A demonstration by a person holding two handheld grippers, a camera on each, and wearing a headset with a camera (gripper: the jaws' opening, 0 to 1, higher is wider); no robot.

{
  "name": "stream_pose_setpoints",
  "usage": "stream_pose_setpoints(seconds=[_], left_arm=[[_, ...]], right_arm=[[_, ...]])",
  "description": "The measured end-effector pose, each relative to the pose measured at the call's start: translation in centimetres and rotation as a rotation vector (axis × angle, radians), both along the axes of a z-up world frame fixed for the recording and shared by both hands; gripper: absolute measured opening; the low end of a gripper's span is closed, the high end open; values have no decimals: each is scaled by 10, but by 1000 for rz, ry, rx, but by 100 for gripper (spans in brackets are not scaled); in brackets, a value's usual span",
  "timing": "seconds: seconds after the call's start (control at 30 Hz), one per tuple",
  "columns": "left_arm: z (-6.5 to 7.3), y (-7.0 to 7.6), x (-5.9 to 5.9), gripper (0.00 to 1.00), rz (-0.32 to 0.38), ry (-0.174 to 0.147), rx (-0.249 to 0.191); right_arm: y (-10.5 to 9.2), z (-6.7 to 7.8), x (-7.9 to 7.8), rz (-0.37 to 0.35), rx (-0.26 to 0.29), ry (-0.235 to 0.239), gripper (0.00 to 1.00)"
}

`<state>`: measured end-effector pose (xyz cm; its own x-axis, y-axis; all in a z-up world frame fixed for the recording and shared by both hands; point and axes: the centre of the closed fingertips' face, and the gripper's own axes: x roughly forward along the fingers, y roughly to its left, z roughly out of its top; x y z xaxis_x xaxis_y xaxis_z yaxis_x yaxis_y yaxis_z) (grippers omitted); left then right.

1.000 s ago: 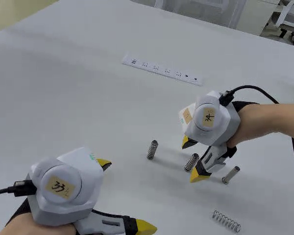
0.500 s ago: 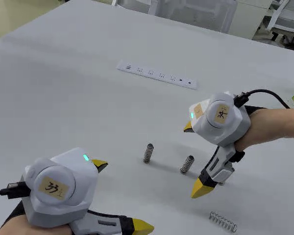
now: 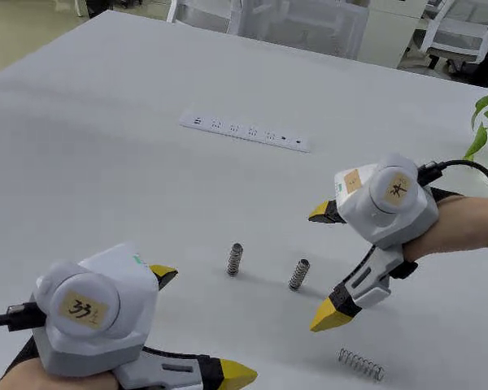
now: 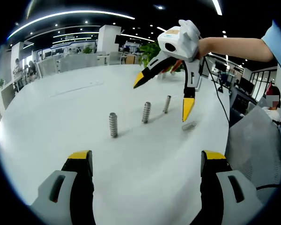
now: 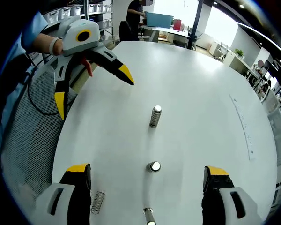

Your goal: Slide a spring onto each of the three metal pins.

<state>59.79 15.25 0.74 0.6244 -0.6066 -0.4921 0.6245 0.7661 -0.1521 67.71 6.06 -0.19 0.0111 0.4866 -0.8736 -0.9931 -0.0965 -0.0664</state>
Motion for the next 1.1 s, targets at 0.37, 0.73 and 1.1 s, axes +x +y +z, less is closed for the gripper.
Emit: stream_pose_setpoints(seconds=[0.37, 0.73, 1.1], left_arm=[[7, -8, 4, 95, -31, -16, 1], [7, -18, 5, 94, -70, -19, 3], [3, -28, 4, 94, -115, -7, 11]], right_arm=[[-29, 11, -7, -69, 34, -6, 99], [-49, 13, -21, -143, 69, -4, 99], [-79, 8, -38, -242, 93, 6, 99]])
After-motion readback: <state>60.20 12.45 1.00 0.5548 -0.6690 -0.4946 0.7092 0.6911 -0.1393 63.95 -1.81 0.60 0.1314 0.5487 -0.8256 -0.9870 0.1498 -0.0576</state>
